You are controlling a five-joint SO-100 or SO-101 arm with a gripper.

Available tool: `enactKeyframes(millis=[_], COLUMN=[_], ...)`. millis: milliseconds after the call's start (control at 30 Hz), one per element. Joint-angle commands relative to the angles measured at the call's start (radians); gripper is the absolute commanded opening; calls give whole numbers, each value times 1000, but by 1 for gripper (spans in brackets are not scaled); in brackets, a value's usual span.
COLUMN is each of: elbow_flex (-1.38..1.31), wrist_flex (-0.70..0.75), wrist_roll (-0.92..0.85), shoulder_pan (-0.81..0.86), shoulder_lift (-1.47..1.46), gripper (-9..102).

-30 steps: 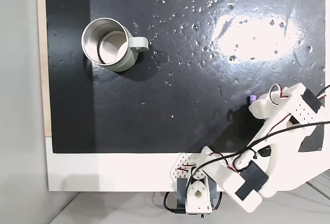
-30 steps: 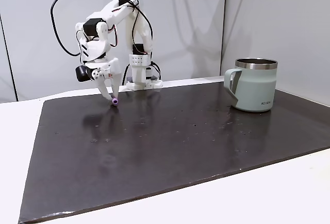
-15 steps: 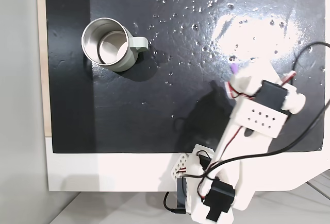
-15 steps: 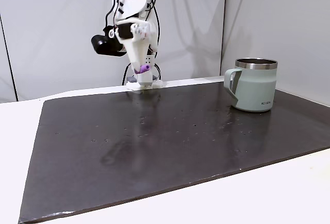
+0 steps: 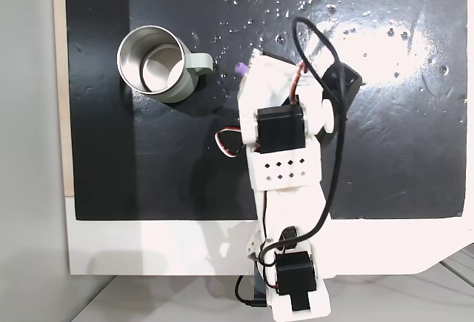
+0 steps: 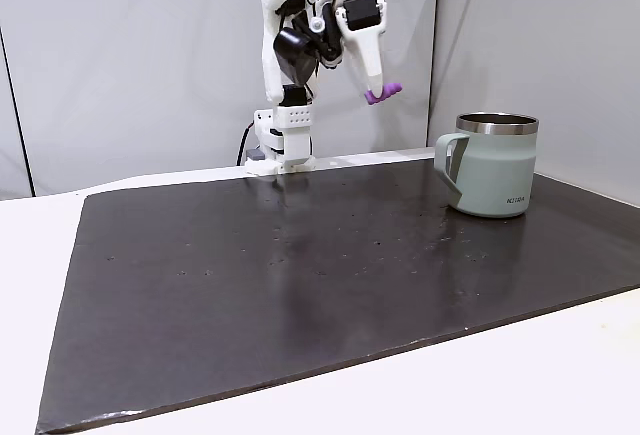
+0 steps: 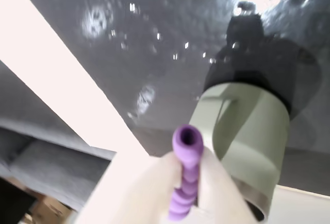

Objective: Grasp a pengrip and put it in the cup.

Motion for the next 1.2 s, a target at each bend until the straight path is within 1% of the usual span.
enactKeyframes(millis=[0, 200, 467, 667, 967, 1000, 1100, 1167], elbow_flex=[-117, -206, -230, -281, -258, -258, -258, -259], wrist_flex=[-44, -117, -318, -319, -305, -299, -278, -275], wrist_roll=[-26, -55, -169, -189, -201, -201, -201, -201], shoulder_pan=[-66, -160, -325, -405, -426, -426, -425, -425], shoulder_lift=[-29, -120, -170, -250, -273, -273, -272, -267], gripper=[0, 0, 0, 0, 1, 4, 24, 30])
